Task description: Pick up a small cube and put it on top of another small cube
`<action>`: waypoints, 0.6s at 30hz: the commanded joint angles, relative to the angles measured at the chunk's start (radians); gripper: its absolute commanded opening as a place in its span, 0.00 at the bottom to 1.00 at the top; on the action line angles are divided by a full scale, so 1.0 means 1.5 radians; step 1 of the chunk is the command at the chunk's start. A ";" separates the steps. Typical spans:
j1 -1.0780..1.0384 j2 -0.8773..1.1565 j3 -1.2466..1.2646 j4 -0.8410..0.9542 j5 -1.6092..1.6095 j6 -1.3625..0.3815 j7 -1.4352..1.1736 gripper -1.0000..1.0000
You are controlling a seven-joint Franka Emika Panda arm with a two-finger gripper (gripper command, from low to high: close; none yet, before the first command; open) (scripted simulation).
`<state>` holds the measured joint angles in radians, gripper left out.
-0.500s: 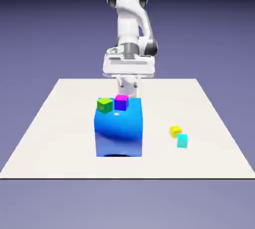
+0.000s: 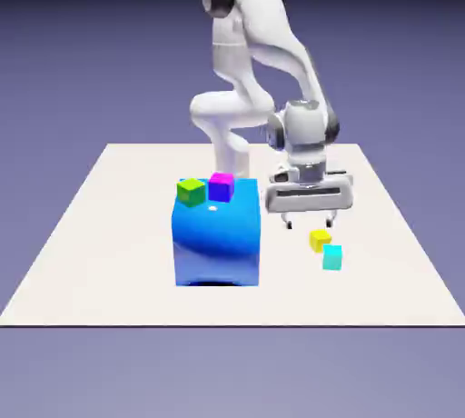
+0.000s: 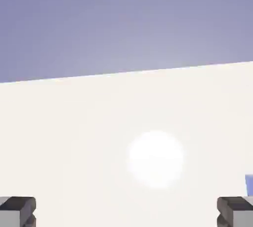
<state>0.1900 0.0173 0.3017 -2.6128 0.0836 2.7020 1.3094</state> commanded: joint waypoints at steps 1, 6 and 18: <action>0.012 0.024 0.012 0.008 0.003 -0.014 0.023 0.50; 0.041 0.117 0.060 0.039 0.017 -0.067 0.114 0.50; 0.056 0.157 0.044 0.042 0.001 -0.031 0.124 0.00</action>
<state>0.2746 0.2525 0.3679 -2.5495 0.0857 2.6563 1.4947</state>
